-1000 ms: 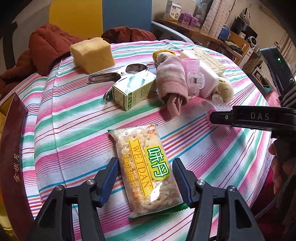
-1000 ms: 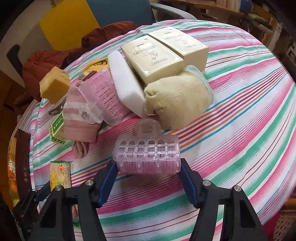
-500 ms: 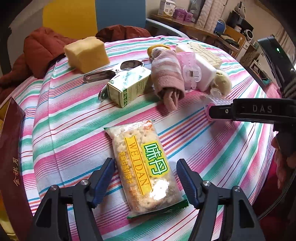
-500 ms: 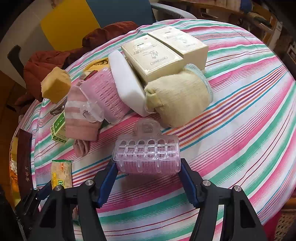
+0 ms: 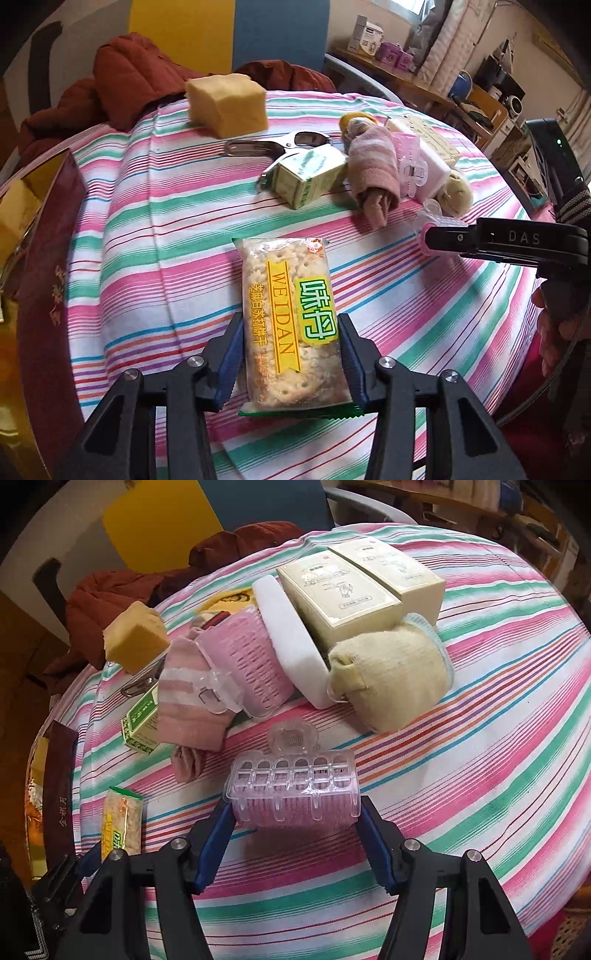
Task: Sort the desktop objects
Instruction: 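Carry the cracker packet and pink roller over the gold tray with both tools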
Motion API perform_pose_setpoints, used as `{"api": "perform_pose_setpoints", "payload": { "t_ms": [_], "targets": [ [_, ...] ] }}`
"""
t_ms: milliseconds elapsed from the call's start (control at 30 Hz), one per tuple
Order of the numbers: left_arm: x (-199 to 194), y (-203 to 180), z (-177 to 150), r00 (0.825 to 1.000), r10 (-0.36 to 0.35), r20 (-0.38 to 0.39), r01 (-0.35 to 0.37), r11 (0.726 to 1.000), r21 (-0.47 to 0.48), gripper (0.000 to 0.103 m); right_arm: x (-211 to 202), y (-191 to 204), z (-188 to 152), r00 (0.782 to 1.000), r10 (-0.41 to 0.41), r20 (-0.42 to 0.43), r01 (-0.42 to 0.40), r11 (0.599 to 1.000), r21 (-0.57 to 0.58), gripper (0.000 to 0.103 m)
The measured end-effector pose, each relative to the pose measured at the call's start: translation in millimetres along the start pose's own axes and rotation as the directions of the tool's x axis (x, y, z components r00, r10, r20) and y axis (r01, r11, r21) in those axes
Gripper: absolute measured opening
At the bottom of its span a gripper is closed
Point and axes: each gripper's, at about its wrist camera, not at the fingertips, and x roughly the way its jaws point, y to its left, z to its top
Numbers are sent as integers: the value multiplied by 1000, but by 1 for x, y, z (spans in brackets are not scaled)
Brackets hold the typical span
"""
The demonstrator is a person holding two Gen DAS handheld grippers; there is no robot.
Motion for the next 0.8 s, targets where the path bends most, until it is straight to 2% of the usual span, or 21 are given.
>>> {"api": "perform_pose_setpoints", "payload": {
  "t_ms": [400, 533, 633, 700, 800],
  "targets": [
    [-37, 33, -13, 996, 51, 69, -48, 998, -42, 48, -8, 23, -3, 996, 71, 49, -67, 993, -92, 66],
    [-49, 42, -15, 992, 71, 100, -67, 997, -49, 48, -17, 41, -4, 992, 79, 96, -62, 984, -170, 66],
    [-62, 52, -17, 990, 69, 120, -61, 996, -68, 48, -22, 54, -7, 985, 123, 118, -95, 971, -221, 66],
    [-69, 59, -19, 989, 72, 132, -62, 995, -77, 48, -26, 65, -9, 980, 144, 140, -102, 957, -271, 62],
    [-81, 71, -21, 986, 78, 150, -64, 994, -91, 48, -31, 85, -16, 974, 152, 168, -84, 932, -351, 63]
  ]
}}
